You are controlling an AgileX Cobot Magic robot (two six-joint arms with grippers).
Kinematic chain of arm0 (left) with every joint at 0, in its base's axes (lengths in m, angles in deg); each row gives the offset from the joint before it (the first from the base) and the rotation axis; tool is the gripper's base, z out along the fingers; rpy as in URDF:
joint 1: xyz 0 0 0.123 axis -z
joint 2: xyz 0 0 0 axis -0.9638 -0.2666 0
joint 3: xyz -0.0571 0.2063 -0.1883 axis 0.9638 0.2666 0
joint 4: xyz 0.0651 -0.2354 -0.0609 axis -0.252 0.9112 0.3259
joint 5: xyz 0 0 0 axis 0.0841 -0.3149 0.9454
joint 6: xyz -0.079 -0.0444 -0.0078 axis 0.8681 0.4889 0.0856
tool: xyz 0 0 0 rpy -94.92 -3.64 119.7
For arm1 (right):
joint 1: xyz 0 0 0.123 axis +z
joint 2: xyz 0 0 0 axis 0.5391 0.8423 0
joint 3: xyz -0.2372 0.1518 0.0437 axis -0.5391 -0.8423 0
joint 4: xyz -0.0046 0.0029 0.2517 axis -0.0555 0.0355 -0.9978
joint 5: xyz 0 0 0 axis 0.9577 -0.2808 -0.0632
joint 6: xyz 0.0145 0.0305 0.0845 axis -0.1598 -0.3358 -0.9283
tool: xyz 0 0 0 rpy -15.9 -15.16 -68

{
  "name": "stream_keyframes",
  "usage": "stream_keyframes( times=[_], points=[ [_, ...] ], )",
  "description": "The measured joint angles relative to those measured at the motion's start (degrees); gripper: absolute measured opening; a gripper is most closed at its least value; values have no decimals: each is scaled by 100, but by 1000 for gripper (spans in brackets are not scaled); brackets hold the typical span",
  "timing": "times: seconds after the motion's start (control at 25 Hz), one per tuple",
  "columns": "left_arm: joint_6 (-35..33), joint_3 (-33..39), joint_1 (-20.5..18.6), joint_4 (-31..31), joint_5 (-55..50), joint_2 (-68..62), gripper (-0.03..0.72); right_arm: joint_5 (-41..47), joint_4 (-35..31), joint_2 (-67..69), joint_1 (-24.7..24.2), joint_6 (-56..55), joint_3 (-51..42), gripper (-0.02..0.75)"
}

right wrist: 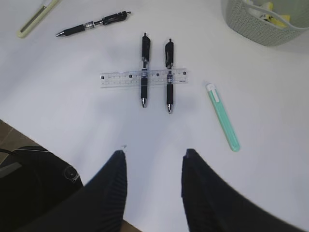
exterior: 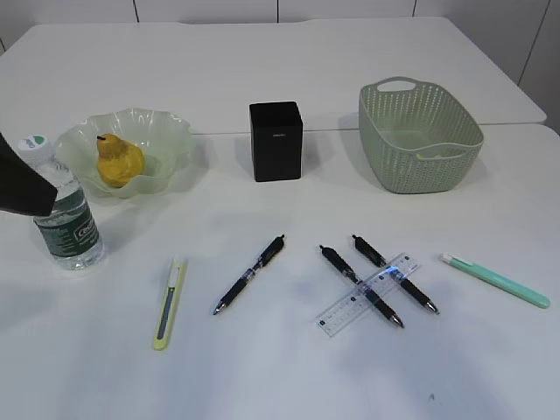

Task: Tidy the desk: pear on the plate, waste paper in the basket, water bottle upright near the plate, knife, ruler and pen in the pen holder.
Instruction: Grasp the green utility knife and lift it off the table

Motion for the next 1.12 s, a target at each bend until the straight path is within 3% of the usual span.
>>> stream_keyframes(
  times=[0.16,0.72,1.12],
  points=[
    [0,-10,0,349,-61,0,517,0,283,0,0,0,0,314],
    [-108,-14,0,355,-104,0,489,8,1276,636,0,-87,0,314],
    [-193,-14,0,355,-104,0,470,-3,1422,1341,0,156,0,314]
  ],
)
